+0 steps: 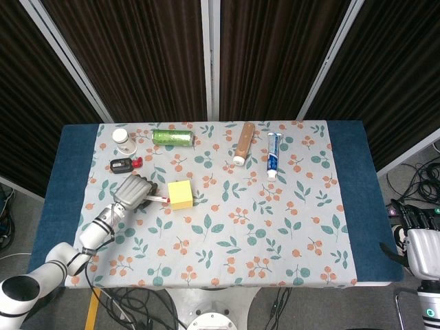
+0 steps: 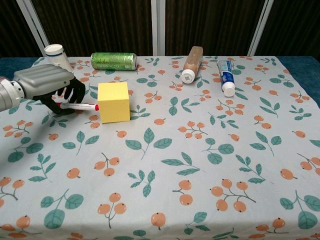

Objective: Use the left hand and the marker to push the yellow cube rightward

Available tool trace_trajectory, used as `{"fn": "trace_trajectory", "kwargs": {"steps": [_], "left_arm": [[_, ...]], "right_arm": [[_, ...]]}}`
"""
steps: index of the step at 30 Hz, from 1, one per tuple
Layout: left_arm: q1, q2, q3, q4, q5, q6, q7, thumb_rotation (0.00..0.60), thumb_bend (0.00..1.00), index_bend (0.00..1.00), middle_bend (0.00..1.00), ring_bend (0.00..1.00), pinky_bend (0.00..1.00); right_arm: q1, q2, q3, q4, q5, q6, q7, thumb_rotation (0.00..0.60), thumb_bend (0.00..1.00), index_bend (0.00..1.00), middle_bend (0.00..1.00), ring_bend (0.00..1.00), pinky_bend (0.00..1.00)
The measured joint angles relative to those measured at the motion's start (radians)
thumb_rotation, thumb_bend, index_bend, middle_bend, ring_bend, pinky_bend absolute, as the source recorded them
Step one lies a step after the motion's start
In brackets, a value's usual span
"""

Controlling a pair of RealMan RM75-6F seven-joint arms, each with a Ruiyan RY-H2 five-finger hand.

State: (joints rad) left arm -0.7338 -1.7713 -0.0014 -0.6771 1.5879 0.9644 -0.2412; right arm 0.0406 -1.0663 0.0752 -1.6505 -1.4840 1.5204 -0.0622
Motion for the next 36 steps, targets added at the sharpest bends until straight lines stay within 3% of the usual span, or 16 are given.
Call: {"fn": "trace_trajectory", "kwargs": {"steps": [7,19,36], "left_arm": [[-0.011,-0.003,-0.024,-0.024,-0.039,-0.025,0.036,0.600,0.42,0.68,0.75,0.55,0.52],[0.036,0.074,-0.030,-0.140,-0.093,-0.030,0.120,0.600,0.42,0.68,0.75,0.55,0.51],[-0.104,-0.038,-0.097,-0.075,-0.144,-0.168,0.179,0.600,0.42,0.68,0.75,0.54,0.51]], "right_arm": [[-0.002,0.003,0.001,0.000,-0.005,0.006,0.006,0.600,0.06,0.09,0.20,0.13,0.17],[0.003,0.001,0.000,0.022,-0.014,0.000,0.035,0.600,0.06,0.09,0.20,0.13,0.17],[-0.002,0.017,0.001,0.010,-0.006,-0.001,0.028,0.600,0.06,0.09,0.20,0.13,0.17]]}}
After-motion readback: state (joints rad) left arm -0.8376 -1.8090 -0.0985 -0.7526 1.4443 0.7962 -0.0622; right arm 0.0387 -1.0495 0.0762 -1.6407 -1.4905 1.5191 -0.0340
